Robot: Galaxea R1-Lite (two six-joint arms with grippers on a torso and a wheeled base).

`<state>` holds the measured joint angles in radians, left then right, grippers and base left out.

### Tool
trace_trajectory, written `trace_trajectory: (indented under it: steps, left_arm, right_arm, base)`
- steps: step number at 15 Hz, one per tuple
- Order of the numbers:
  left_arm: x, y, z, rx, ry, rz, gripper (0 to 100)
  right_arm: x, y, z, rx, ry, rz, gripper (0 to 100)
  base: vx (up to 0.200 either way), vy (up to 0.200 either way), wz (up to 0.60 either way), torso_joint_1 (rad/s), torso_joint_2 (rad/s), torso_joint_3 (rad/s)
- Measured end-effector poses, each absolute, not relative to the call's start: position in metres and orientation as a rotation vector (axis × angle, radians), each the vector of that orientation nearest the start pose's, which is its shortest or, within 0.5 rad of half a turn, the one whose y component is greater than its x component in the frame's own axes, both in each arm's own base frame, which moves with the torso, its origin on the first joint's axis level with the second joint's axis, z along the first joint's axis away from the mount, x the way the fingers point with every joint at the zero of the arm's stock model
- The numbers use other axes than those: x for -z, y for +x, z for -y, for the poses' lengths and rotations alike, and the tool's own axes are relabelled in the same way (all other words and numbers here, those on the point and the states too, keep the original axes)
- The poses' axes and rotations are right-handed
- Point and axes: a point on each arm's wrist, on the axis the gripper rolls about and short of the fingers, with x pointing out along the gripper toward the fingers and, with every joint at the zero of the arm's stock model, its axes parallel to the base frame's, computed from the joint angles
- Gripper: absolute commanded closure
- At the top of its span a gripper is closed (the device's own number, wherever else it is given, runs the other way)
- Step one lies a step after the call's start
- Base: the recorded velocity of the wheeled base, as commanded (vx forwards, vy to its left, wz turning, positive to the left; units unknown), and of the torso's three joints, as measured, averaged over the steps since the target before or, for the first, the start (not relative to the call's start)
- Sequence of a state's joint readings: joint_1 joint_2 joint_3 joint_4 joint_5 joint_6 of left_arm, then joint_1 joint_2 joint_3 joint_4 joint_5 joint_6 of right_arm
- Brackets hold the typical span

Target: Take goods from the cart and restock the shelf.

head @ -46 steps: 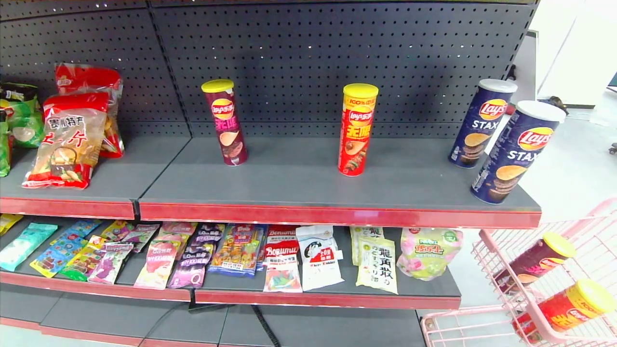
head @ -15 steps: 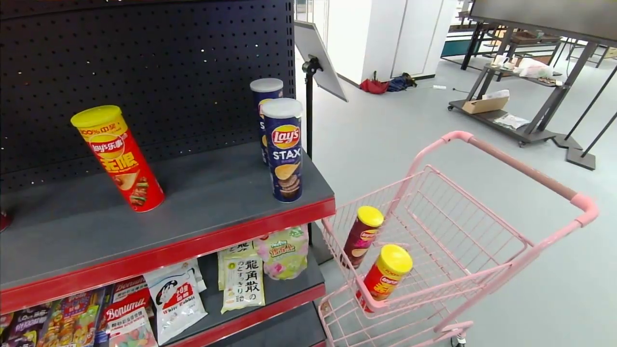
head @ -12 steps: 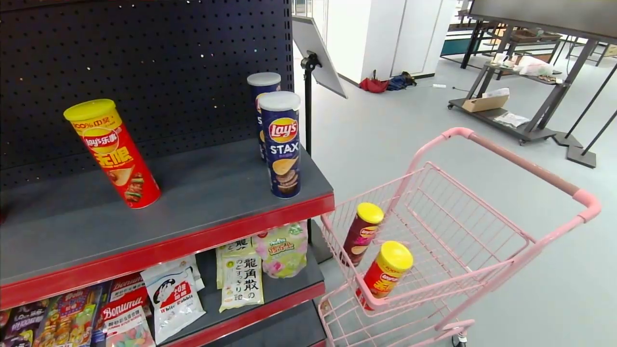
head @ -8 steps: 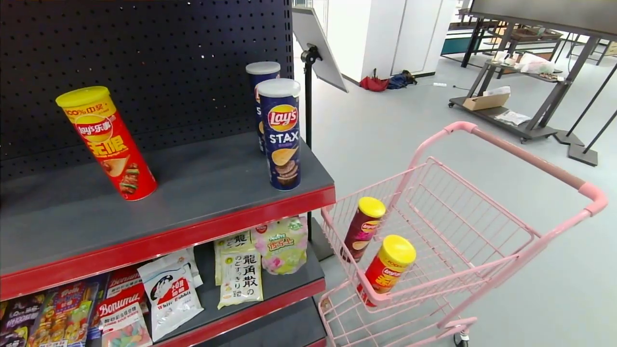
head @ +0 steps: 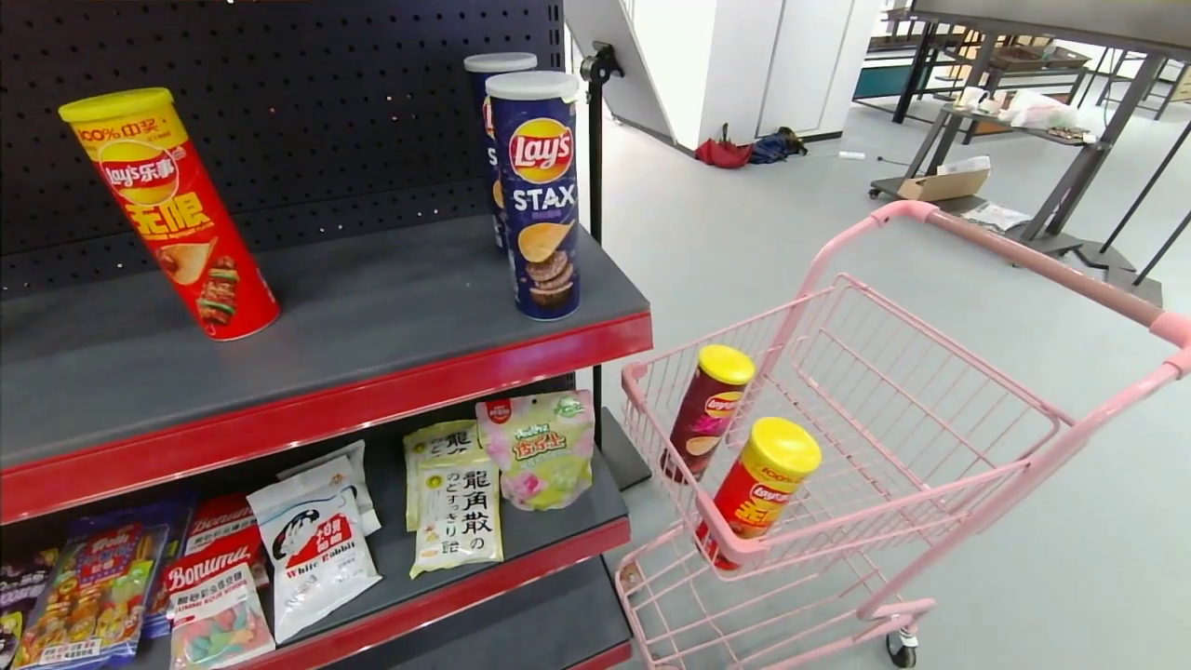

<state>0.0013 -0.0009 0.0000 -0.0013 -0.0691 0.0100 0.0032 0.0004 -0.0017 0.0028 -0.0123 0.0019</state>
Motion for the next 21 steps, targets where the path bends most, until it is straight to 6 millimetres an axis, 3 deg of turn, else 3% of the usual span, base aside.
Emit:
trace_trajectory:
  steps: [7,9,11,13,14,17,21]
  left_arm:
    - [-0.076,-0.023,0.002,0.068,0.011,0.003,0]
    - [-0.076,-0.023,0.002,0.068,0.011,0.002,0]
    - [-0.076,-0.023,0.002,0.068,0.011,0.003,0]
    - [-0.076,-0.023,0.002,0.068,0.011,0.003,0]
    - [-0.076,-0.023,0.002,0.068,0.011,0.003,0]
    - [-0.076,-0.023,0.002,0.068,0.015,0.003,0]
    - [-0.076,-0.023,0.002,0.068,0.017,0.003,0]
  right_arm:
    - [-0.084,-0.024,0.000,-0.033,-0.018,0.011,0]
    - [-0.113,-0.029,0.000,-0.057,0.022,0.070,0]
    - [-0.156,-0.023,-0.001,-0.133,0.056,0.072,0]
    - [-0.185,0.007,-0.004,-0.252,0.078,-0.002,0]
    - [-0.188,0.027,-0.008,-0.318,0.087,-0.049,0]
    - [-0.170,0.084,-0.024,-0.449,0.112,-0.206,0]
    - [-0.142,0.146,-0.045,-0.503,0.133,-0.328,0]
  base:
    - [0.000,0.000,0.00,-0.038,0.13,0.084]
    - [0.000,0.000,0.00,0.000,0.00,0.000]
    - [0.000,0.000,0.00,0.000,0.00,0.000]
    - [0.000,0.000,0.00,0.000,0.00,0.000]
    - [0.000,0.000,0.00,0.000,0.00,0.000]
    - [0.000,0.000,0.00,0.000,0.00,0.000]
    - [0.000,0.000,0.00,0.000,0.00,0.000]
